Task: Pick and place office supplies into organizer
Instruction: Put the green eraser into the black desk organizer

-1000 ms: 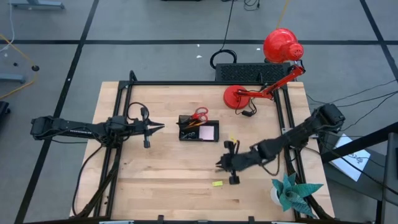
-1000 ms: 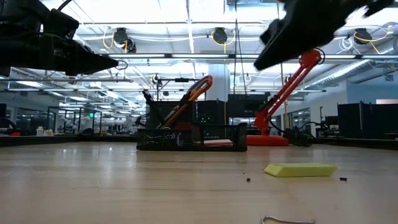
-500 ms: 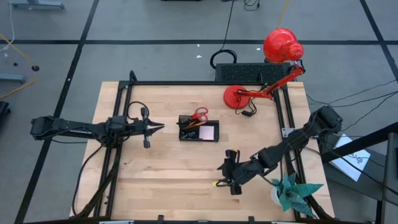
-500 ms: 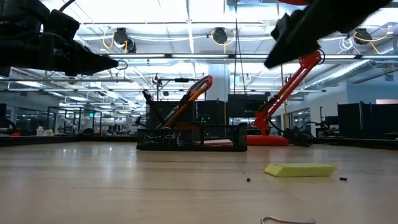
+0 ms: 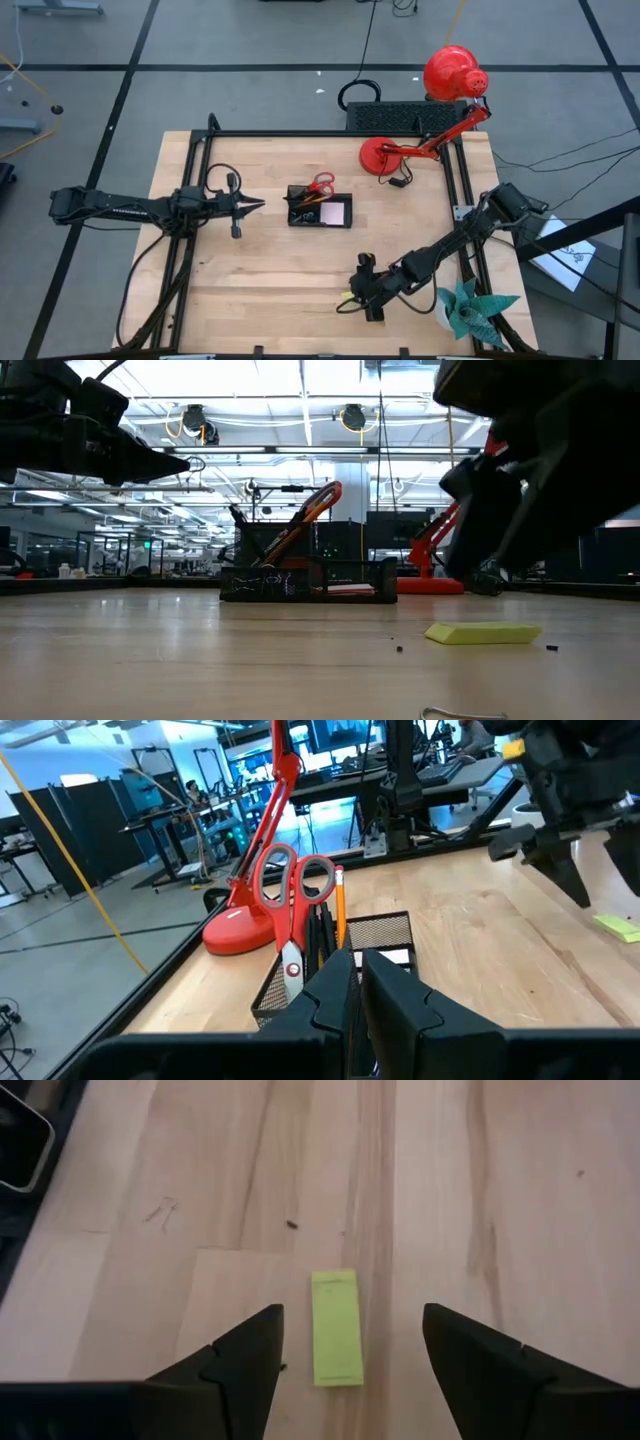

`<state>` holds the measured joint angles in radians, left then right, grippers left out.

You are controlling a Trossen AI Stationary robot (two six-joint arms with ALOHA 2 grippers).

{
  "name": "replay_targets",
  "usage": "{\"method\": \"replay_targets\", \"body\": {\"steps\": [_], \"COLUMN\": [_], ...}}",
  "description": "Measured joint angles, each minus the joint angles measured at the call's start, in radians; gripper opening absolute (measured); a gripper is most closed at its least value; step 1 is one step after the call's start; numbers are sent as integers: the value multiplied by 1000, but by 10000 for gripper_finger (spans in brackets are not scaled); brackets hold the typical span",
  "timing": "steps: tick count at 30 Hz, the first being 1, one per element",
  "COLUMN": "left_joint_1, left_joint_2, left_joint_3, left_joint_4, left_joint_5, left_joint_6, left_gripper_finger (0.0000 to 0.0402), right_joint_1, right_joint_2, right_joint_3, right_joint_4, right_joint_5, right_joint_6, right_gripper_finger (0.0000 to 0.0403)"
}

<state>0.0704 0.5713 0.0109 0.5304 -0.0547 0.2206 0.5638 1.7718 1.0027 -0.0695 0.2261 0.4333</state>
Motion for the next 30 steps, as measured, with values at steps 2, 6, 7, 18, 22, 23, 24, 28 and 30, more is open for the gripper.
{"method": "replay_targets", "body": {"steps": [2,6,7,18,22,23,24,28,30], "left_joint_1": [0,0,0,0,0,0,0,0,0], "left_joint_2": [0,0,0,0,0,0,0,0,0], "left_joint_3": [0,0,0,0,0,0,0,0,0], "left_joint_4": [-4,-8,-8,-12,-12,-12,-12,-12,-12], "left_joint_5": [0,0,0,0,0,0,0,0,0], "left_joint_6": [-4,-13,-15,-20,-20,-21,-23,-38,-39], "left_gripper_finger": [37,37,37,37,37,37,37,37,37], "right_joint_1": [5,15,15,17,17,17,17,16,16], "right_joint_2": [13,49,60,110,111,111,112,113,114], "right_joint_3": [0,0,0,3,4,4,4,3,3], "right_joint_4": [1,34,44,35,-6,-18,-28,-45,-48], "right_joint_5": [-3,3,0,-3,3,12,20,38,40], "right_joint_6": [8,11,12,19,15,15,15,15,11], "right_gripper_finger": [235,235,235,228,204,196,188,152,132]}}
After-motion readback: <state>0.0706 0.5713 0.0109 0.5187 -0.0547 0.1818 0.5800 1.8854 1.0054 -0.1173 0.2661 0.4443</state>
